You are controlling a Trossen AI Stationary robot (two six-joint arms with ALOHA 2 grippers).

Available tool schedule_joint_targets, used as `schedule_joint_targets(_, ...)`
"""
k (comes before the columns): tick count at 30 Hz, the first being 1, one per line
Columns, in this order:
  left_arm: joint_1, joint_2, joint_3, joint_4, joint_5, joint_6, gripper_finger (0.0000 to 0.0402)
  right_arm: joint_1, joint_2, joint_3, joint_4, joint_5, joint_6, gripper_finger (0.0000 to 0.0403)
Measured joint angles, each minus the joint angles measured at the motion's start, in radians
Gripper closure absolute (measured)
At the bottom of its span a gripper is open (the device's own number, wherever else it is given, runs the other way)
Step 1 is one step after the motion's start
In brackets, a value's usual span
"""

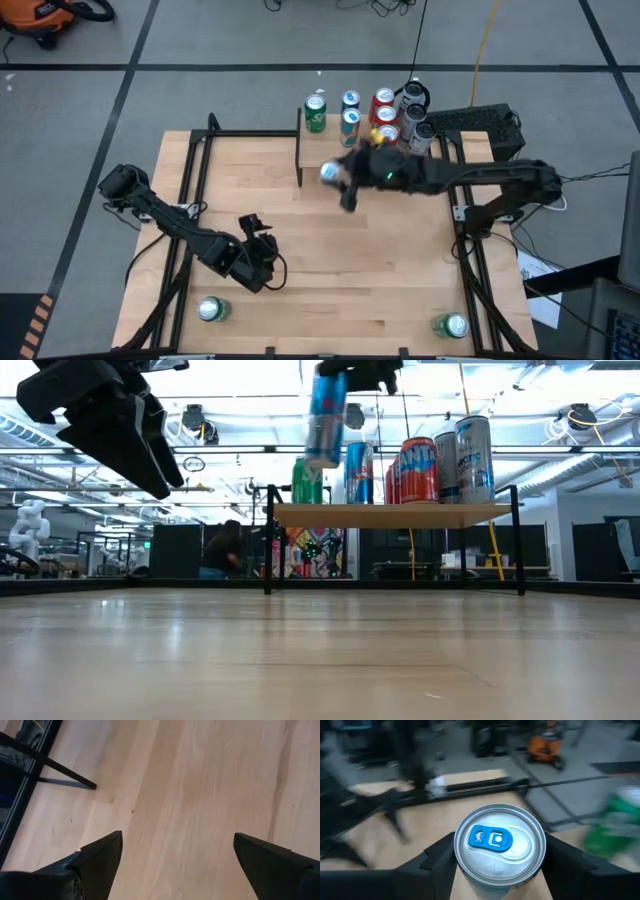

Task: Place canned beverage on shelf
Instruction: Put the blue soda can on the shelf aligned with the other blue soda cans

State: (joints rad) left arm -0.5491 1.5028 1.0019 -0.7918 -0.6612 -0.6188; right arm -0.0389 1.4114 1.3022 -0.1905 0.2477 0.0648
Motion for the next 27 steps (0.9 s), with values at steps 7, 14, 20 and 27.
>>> schedule_joint_targets(7, 0.013, 0.000, 0.000, -0.001, -0.010, 0.004, 0.0027, -0.154, -0.027, 0.000, -0.096, 0.015, 0.005, 0.0175)
schedule_joint_targets(14, 0.012, 0.000, 0.000, -0.002, -0.009, 0.003, 0.0027, -0.220, -0.017, 0.000, -0.154, 0.077, 0.028, 0.0177)
schedule_joint_targets(20, 0.012, 0.000, 0.000, -0.003, -0.008, 0.003, 0.0027, -0.255, -0.017, 0.000, -0.160, 0.037, 0.042, 0.0170)
schedule_joint_targets(27, 0.012, 0.000, 0.000, -0.003, 0.002, 0.000, 0.0027, -0.268, -0.017, 0.000, -0.197, 0.032, 0.055, 0.0168)
